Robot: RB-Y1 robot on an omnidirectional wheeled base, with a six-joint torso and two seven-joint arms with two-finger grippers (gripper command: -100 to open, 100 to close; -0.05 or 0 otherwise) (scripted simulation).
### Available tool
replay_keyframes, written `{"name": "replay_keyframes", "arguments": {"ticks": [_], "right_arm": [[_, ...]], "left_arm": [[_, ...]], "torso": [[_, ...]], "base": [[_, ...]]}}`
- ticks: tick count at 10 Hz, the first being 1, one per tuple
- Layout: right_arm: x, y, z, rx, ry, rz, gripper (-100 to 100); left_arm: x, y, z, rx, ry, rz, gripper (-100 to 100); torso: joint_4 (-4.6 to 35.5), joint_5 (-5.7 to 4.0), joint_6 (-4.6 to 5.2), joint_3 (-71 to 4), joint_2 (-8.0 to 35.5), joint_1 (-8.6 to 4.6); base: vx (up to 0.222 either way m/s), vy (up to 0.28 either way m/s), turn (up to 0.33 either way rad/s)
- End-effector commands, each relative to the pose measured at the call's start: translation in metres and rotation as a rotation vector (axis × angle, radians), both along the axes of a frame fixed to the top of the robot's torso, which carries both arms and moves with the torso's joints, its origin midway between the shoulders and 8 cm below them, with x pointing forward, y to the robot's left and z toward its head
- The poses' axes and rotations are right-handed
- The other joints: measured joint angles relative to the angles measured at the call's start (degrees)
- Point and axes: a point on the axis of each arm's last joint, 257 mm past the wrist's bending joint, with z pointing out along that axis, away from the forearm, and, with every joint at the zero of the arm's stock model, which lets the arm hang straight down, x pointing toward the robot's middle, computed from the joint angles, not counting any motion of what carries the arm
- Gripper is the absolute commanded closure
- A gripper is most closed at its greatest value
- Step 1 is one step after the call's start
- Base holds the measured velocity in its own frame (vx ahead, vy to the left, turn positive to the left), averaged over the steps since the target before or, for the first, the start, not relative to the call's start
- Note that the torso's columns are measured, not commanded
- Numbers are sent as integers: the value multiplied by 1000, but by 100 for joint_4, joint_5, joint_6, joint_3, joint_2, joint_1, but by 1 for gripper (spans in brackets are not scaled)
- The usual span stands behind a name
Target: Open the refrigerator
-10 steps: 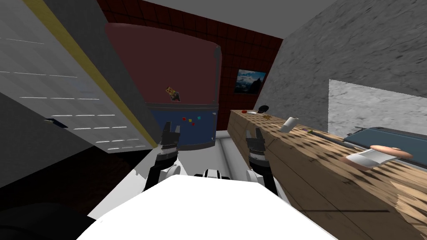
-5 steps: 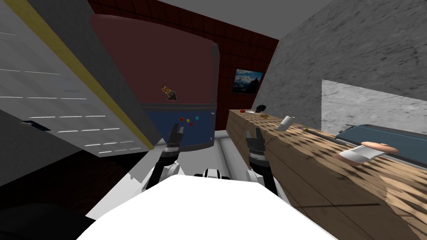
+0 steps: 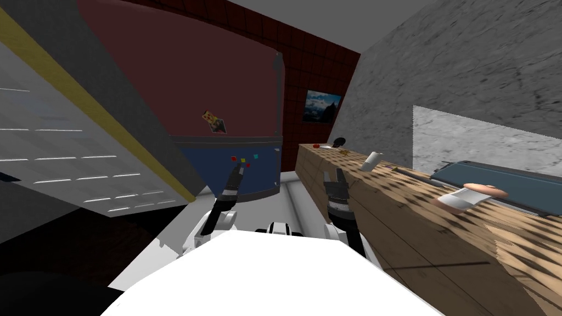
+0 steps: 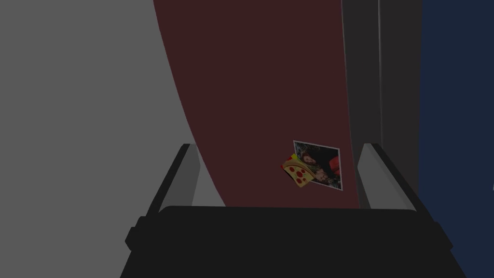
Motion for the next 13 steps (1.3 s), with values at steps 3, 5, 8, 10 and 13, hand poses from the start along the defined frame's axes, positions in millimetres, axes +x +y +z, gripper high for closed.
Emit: {"name": "replay_keyframes", "arguments": {"ticks": [3,5,8,10,13], "right_arm": [[0,0,0,0,0,0,0],[0,0,0,0,0,0,0],[0,0,0,0,0,0,0],[0,0,0,0,0,0,0],[0,0,0,0,0,0,0]], "left_arm": [[31,11,-23,68,52,42,-100],[41,17,-33,88,75,58,-100],[61,25,-44,128,103,88,-100],[72,33,-61,144,142,107,-100],[92,44,-79,180,187,138,-100]], "torso": [[-1,1,0,-2,-4,2],[0,0,1,-1,-2,1],[-2,1,-1,-5,-8,2],[0,0,1,0,-1,-1],[-2,-1,2,-5,-9,-4]], "base": [[39,5,-77],[30,2,-74],[46,5,-87],[34,-4,-69],[47,-15,-115]]}}
